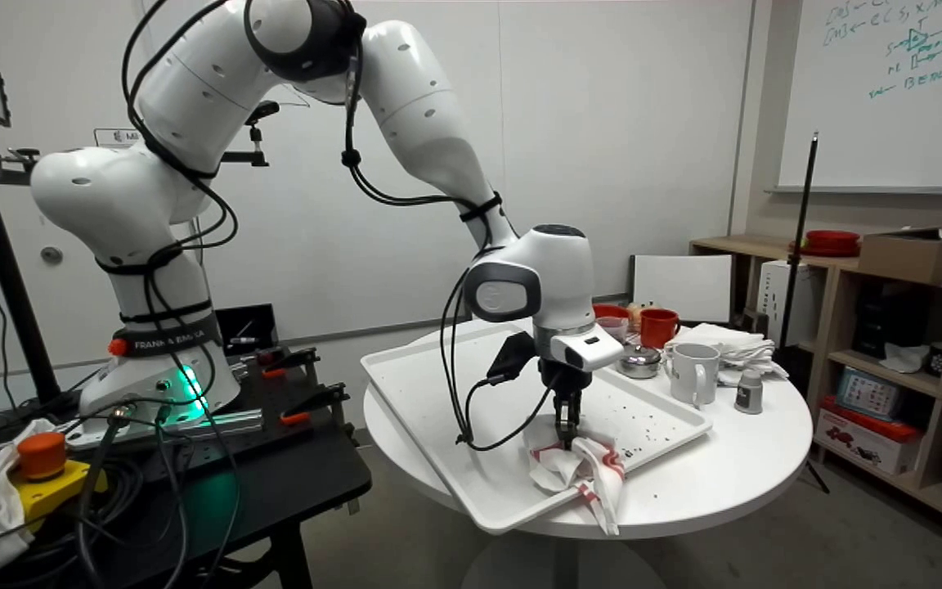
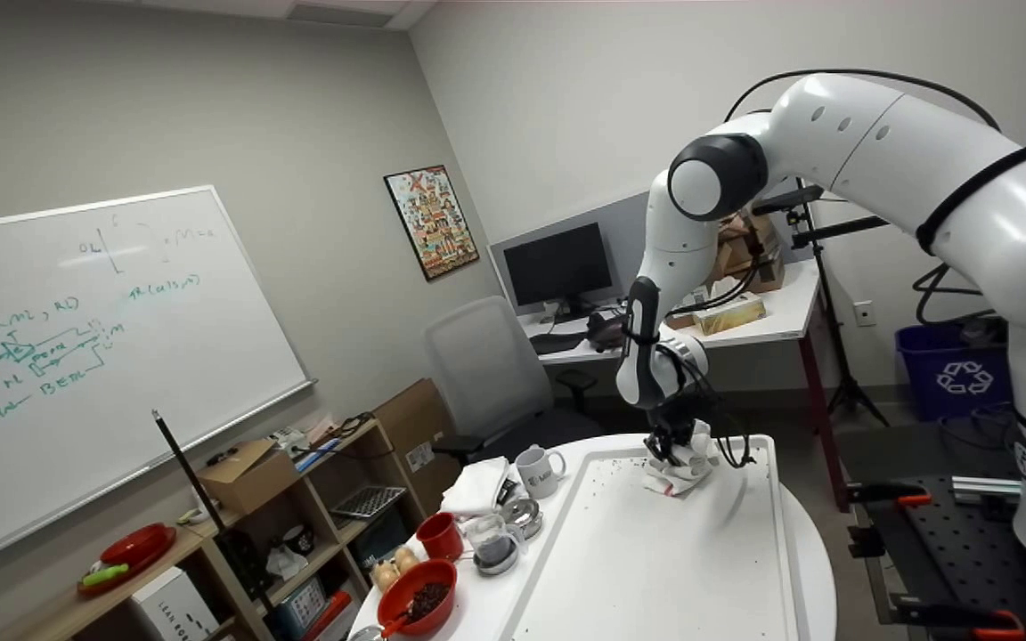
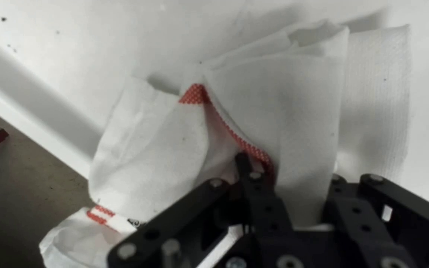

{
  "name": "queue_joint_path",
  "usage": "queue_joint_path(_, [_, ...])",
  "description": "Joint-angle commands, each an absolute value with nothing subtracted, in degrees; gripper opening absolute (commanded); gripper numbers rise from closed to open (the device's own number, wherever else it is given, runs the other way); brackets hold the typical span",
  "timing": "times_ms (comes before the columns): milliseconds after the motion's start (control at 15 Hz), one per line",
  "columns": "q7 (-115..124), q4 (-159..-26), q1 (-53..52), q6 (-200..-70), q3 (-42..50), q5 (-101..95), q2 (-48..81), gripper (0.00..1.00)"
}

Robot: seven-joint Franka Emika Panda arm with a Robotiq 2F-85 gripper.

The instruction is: Wipe the tray with the towel

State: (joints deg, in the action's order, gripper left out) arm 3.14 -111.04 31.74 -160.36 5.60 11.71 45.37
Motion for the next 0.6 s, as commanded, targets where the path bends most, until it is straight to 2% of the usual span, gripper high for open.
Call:
queue_joint_path(0, [4.85,-105.84,29.72,-157.46,7.17,13.3,47.99,0.07])
queue_joint_path(533, [7.33,-99.12,27.78,-153.64,8.68,13.3,50.16,0.07])
